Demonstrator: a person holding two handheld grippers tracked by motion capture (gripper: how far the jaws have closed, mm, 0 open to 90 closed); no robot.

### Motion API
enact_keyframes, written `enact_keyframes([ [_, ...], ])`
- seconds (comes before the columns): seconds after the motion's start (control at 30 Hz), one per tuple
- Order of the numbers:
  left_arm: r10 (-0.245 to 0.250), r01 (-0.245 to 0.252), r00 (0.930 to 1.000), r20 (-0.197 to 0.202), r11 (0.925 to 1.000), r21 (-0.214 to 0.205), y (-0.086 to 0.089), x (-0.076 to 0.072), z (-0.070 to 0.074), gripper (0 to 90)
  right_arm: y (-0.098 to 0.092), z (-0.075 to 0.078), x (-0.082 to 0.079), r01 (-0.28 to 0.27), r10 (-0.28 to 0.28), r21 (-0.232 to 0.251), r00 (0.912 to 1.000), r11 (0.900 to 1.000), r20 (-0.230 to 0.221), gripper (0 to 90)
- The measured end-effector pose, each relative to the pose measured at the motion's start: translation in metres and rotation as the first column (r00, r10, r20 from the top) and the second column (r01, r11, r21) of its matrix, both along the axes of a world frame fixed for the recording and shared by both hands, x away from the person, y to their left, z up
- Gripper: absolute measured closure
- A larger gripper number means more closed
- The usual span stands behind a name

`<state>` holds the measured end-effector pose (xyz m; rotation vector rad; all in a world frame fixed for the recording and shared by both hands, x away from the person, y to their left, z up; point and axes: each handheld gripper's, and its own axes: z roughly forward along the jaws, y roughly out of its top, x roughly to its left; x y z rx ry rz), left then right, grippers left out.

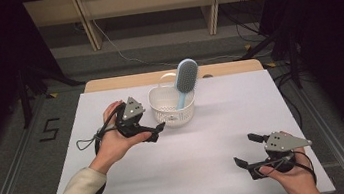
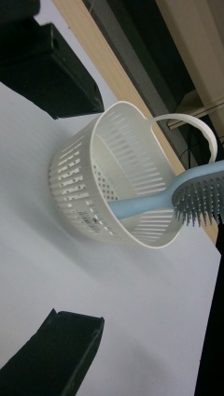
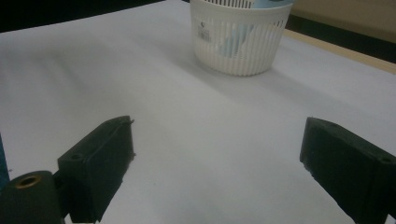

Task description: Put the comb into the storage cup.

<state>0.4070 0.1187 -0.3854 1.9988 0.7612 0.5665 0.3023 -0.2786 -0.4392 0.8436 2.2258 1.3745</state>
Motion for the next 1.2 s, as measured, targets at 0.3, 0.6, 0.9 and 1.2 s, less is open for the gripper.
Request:
enact_keyframes([
  [0.3,0.004,-0.004,0.9999,0.01,1.0,-0.008,0.012,-0.014,-0.007,0.0,0.0,0.0,0.0,-0.002,0.002,0.0,1.0,1.0,0.0,10.3],
  [0.6,0.002,-0.001,0.9996,0.027,0.9997,-0.025,0.024,-0.027,-0.014,0.0,0.0,0.0,0.0,-0.001,0.001,-0.001,1.0,1.0,0.0,10.4],
  [0.9,0.007,-0.006,0.9993,0.036,0.9996,-0.027,0.036,-0.036,-0.02,0.0,0.0,0.0,0.0,-0.002,0.002,0.002,1.0,1.0,0.0,10.3],
  [1.2,0.018,-0.017,0.9995,0.027,0.9995,-0.027,0.048,-0.044,-0.027,0.0,0.0,0.0,0.0,0.0,0.0,0.003,1.0,1.0,-0.002,10.3],
])
